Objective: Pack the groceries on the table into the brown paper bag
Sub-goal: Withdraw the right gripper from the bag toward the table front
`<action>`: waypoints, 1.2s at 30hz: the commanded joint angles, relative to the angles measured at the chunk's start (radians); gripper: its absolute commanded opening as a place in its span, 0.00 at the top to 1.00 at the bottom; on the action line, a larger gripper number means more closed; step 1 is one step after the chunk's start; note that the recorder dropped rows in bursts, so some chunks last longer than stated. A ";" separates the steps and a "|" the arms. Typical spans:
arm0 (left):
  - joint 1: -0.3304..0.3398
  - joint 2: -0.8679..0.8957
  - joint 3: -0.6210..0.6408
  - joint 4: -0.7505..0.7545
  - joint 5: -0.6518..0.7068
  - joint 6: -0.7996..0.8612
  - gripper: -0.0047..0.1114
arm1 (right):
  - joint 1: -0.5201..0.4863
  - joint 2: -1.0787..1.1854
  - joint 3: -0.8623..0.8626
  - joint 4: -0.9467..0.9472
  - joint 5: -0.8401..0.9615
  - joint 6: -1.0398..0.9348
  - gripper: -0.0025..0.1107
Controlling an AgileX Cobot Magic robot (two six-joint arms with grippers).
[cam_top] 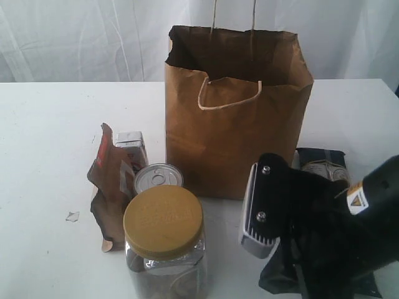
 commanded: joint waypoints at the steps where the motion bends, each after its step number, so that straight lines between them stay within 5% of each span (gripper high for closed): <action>1: 0.004 -0.003 0.004 0.000 -0.003 -0.003 0.96 | 0.001 -0.001 0.097 0.006 -0.157 -0.019 0.97; 4: 0.004 -0.003 0.004 0.000 -0.003 -0.003 0.96 | 0.001 -0.001 0.116 0.019 -0.154 -0.013 0.79; 7: 0.004 -0.003 0.004 0.000 -0.003 -0.003 0.96 | 0.001 -0.001 0.120 0.061 -0.163 -0.013 0.46; 9: 0.004 -0.003 0.004 0.000 -0.003 -0.003 0.96 | 0.001 -0.001 0.122 0.103 -0.200 -0.013 0.38; 20: 0.004 -0.003 0.004 0.000 -0.003 -0.003 0.96 | 0.001 -0.003 0.164 0.312 -0.346 0.034 0.38; 27: 0.004 -0.003 0.004 0.000 -0.003 -0.003 0.96 | 0.074 -0.017 0.351 0.188 -0.772 0.519 0.38; 33: 0.004 -0.003 0.004 0.000 -0.003 -0.003 0.96 | 0.218 -0.181 0.503 0.093 -1.109 0.354 0.38; 36: 0.004 -0.003 0.004 0.000 -0.003 -0.003 0.96 | 0.260 -0.241 0.575 0.093 -1.141 0.347 0.38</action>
